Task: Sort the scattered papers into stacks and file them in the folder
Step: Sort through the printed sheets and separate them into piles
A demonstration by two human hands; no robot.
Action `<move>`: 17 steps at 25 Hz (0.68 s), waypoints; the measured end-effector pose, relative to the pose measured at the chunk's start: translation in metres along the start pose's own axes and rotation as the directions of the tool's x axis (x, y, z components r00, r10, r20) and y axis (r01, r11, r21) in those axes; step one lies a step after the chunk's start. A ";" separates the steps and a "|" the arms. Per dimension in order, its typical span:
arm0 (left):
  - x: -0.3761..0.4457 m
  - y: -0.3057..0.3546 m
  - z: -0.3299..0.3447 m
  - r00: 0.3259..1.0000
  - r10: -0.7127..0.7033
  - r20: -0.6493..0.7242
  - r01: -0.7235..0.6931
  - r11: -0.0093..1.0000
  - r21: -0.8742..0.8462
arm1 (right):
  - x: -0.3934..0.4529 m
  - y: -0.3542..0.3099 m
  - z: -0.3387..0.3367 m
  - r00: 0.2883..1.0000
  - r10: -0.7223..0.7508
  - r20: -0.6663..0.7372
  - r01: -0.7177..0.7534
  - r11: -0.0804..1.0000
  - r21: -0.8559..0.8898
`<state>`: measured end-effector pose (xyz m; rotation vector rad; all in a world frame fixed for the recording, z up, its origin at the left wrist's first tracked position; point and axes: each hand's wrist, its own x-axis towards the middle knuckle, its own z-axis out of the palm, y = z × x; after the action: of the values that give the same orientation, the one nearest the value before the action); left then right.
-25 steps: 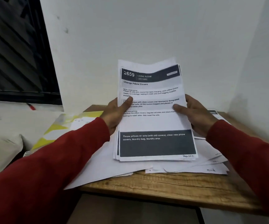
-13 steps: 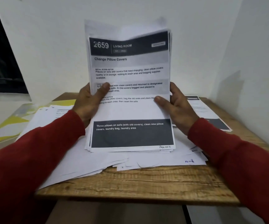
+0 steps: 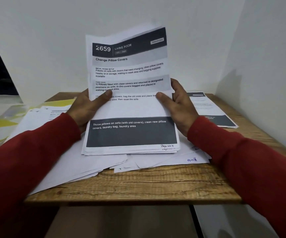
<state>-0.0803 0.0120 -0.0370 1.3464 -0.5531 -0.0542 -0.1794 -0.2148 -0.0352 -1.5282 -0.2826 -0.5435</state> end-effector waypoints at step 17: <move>-0.002 -0.002 0.000 0.992 0.125 -0.024 -0.125 0.992 -0.013 | -0.004 -0.004 0.000 0.998 -0.058 0.003 0.057 0.996 0.069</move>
<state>-0.0811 0.0117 -0.0396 1.2943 -0.6156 0.0596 -0.1850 -0.2143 -0.0335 -1.4582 -0.3469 -0.5696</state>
